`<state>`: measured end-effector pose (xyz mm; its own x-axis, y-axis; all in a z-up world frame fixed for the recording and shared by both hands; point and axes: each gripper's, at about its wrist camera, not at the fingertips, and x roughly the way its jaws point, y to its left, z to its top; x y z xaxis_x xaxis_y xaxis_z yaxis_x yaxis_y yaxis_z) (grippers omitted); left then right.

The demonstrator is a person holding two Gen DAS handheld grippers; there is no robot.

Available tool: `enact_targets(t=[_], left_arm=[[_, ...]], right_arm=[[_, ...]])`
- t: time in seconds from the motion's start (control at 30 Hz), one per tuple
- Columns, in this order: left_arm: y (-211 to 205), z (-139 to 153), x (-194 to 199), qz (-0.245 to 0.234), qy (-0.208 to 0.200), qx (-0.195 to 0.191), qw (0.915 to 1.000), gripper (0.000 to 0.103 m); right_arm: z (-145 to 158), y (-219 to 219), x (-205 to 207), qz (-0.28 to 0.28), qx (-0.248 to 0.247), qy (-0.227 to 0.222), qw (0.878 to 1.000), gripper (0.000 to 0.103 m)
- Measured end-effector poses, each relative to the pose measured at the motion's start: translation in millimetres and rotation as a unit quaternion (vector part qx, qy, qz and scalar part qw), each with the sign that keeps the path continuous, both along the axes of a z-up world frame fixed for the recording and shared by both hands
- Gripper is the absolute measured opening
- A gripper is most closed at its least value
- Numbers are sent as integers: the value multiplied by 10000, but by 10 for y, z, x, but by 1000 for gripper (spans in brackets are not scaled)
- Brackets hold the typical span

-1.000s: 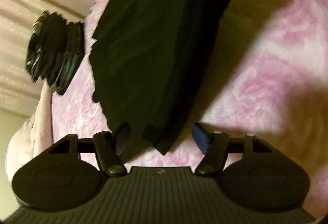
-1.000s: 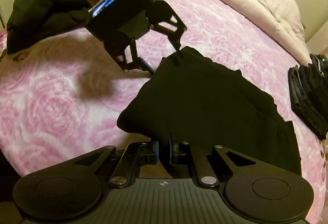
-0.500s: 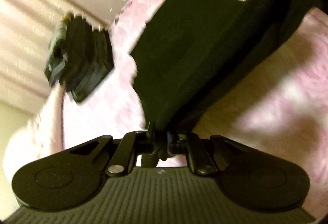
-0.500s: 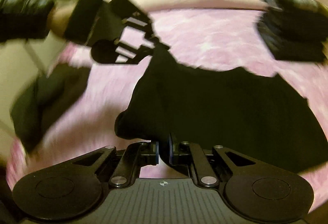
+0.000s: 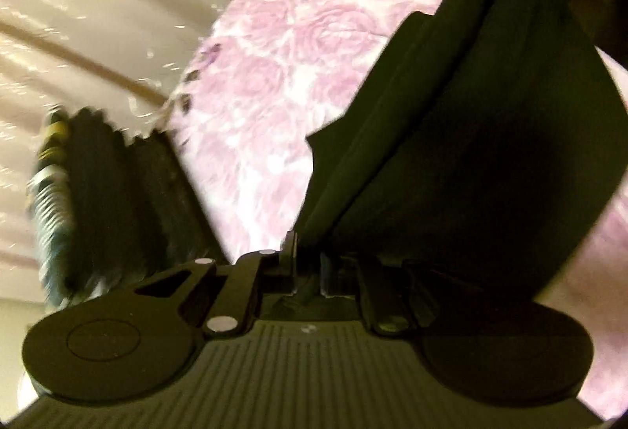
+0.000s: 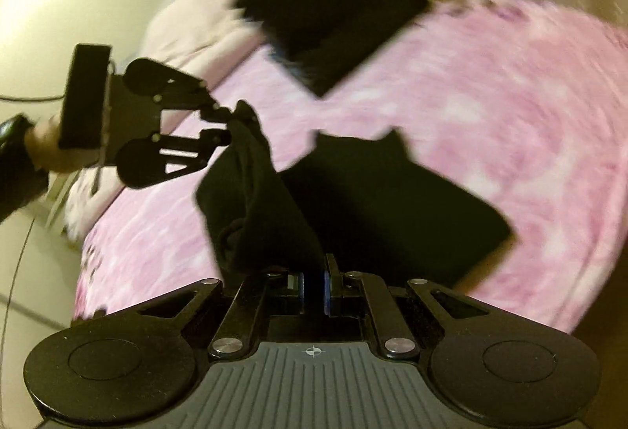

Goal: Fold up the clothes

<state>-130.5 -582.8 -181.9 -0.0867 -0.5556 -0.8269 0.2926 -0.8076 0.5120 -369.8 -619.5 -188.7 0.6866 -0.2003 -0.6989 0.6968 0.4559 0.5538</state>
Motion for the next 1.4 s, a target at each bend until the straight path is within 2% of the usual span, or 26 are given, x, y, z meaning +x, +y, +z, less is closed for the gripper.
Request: enact_targets(t=[0.17, 0.27, 0.3, 0.33, 0.37, 0.4, 0.43, 0.5, 0.6, 0.67, 0.73, 0.77, 0.8, 0.93, 1.1, 1.17, 1.2, 1.23, 1.27, 1.3, 1.33, 1.37, 1.4], left_arm=[[-594, -593, -278, 170, 108, 403, 9990, 9], [-793, -854, -323, 484, 249, 644, 9964, 12], [-833, -907, -318, 611, 300, 694, 9953, 15], [-852, -906, -302, 743, 363, 693, 9942, 18], [-863, -862, -265, 908, 469, 685, 9924, 20], [-868, -794, -203, 1120, 610, 699, 9894, 23], [-869, -722, -137, 1331, 742, 689, 9859, 32], [-848, -545, 40, 1782, 1029, 591, 9768, 39], [-816, -352, 299, 2416, 1604, 767, 9539, 39], [-821, -348, 398, 2744, 1852, 935, 9389, 39], [-846, -443, 429, 2906, 1944, 1062, 9308, 39], [-869, -510, 433, 2968, 1964, 1131, 9277, 39], [-907, -591, 422, 3012, 1948, 1206, 9256, 37], [-1033, -831, 303, 3057, 1792, 1097, 9287, 36], [-1159, -1071, 240, 3251, 1856, 1008, 9218, 41], [-1183, -1092, 261, 3331, 1919, 996, 9178, 44], [-1189, -1066, 293, 3359, 1937, 1014, 9162, 46], [-1195, -1039, 325, 3388, 1955, 1031, 9145, 47], [-1184, -1001, 362, 3405, 1948, 1009, 9143, 47], [-1143, -941, 407, 3403, 1895, 913, 9165, 47], [-1101, -881, 452, 3400, 1842, 816, 9186, 46], [-1045, -812, 507, 3395, 1768, 693, 9212, 45], [-959, -731, 585, 3396, 1682, 556, 9237, 39]], right_arm=[[-551, -464, -401, -869, 856, -154, 9924, 7], [-628, -534, -547, -1372, 1153, -218, 9836, 9], [-641, -547, -591, -1538, 1241, -238, 9800, 14], [-654, -560, -635, -1704, 1328, -258, 9760, 33], [-633, -553, -676, -1866, 1355, -281, 9726, 44], [-592, -536, -708, -1993, 1335, -309, 9703, 48], [-548, -525, -733, -2069, 1304, -343, 9690, 50], [-454, -519, -715, -2013, 1099, -357, 9727, 50], [-384, -537, -627, -1838, 790, -275, 9794, 50], [-436, -586, -541, -1799, 753, -181, 9806, 50], [-526, -640, -484, -1896, 830, -93, 9783, 48], [-576, -667, -460, -1961, 883, -49, 9766, 15], [-581, -672, -446, -2007, 859, 50, 9759, 12], [-563, -626, -440, -2138, 654, 486, 9735, 10], [-918, -643, -630, -2565, 1193, 70, 9591, 11], [-895, -654, -653, -2481, 1168, 66, 9616, 13], [-833, -644, -635, -2411, 1019, 225, 9649, 14], [-756, -628, -611, -2365, 831, 427, 9671, 19], [-679, -612, -587, -2316, 642, 628, 9686, 36], [-598, -582, -575, -2313, 460, 783, 9686, 45], [-512, -543, -570, -2341, 283, 908, 9676, 49], [-423, -485, -541, -2284, 125, 961, 9687, 49], [-333, -414, -498, -2173, -20, 968, 9713, 49]])
